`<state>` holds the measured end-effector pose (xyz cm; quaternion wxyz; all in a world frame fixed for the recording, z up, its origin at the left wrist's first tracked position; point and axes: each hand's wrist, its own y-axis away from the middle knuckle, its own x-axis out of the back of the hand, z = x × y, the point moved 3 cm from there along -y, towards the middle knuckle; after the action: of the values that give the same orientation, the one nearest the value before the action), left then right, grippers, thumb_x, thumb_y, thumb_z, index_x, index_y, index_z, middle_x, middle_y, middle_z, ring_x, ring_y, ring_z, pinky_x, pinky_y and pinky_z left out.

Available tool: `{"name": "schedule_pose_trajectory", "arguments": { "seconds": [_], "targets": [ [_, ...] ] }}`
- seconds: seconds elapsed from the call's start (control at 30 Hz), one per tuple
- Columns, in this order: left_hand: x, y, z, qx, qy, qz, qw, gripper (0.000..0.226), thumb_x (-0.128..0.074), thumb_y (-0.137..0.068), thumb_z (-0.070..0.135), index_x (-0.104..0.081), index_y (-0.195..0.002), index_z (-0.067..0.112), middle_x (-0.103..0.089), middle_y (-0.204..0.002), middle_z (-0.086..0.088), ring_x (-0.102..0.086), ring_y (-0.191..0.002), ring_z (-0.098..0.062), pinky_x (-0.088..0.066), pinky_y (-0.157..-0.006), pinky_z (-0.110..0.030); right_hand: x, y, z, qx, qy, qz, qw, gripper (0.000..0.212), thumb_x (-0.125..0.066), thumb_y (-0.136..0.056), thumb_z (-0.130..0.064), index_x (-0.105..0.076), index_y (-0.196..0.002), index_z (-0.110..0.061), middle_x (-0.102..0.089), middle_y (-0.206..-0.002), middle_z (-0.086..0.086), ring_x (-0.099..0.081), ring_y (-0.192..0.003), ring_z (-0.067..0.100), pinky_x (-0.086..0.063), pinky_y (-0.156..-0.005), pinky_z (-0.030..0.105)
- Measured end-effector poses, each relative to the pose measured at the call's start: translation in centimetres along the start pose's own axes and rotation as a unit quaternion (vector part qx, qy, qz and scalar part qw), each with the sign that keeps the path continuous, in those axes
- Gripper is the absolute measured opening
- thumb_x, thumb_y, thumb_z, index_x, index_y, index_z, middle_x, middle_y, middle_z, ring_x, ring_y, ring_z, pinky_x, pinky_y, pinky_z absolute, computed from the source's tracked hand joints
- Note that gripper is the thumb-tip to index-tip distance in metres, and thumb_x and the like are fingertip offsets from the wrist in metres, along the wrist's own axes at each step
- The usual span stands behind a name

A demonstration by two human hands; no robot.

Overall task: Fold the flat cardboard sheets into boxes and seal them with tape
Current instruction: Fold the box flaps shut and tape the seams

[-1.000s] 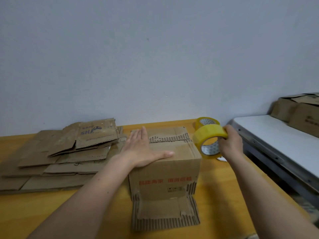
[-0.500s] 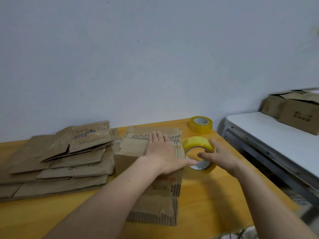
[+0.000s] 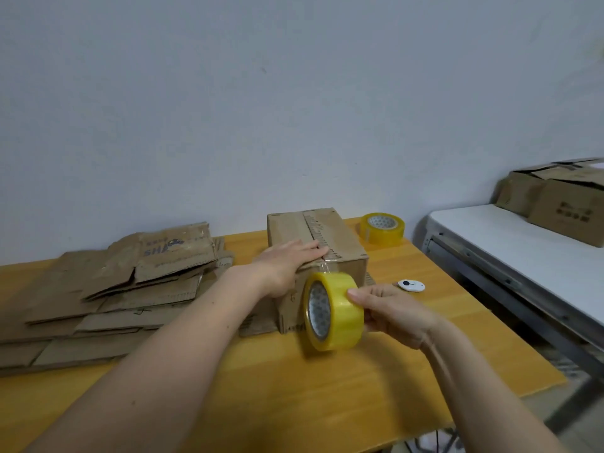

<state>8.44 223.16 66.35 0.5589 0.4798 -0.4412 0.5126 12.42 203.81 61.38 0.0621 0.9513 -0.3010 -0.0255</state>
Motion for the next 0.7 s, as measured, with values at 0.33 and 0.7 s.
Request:
{"name": "schedule_pose_trajectory", "arguments": {
  "seconds": [0.33, 0.7],
  "targets": [
    [-0.9, -0.3, -0.3, 0.021, 0.061, 0.066, 0.996, 0.058, -0.04, -0.096, 0.034, -0.018, -0.146, 0.051, -0.011, -0.158, 0.021, -0.005, -0.147, -0.013, -0.002, -0.12, -0.049, -1.5, -1.2, 3.2, -0.086, 0.044, 0.03, 0.995, 0.065, -0.064, -0.078, -0.048, -0.061, -0.105, 0.011, -0.062, -0.084, 0.021, -0.056, -0.077, 0.033, -0.052, -0.058, 0.031],
    [-1.9, -0.7, -0.3, 0.055, 0.022, 0.154, 0.986, 0.106, -0.06, -0.047, 0.086, -0.026, -0.142, 0.054, -0.023, -0.152, 0.03, -0.018, -0.143, -0.015, -0.038, -0.104, -0.047, 10.8, -4.5, 4.5, -0.14, 0.36, 0.397, 0.833, 0.028, -0.043, -0.098, -0.023, -0.062, -0.113, -0.009, -0.061, -0.121, 0.015, -0.055, -0.11, 0.031, -0.048, -0.089, 0.041]
  ]
}}
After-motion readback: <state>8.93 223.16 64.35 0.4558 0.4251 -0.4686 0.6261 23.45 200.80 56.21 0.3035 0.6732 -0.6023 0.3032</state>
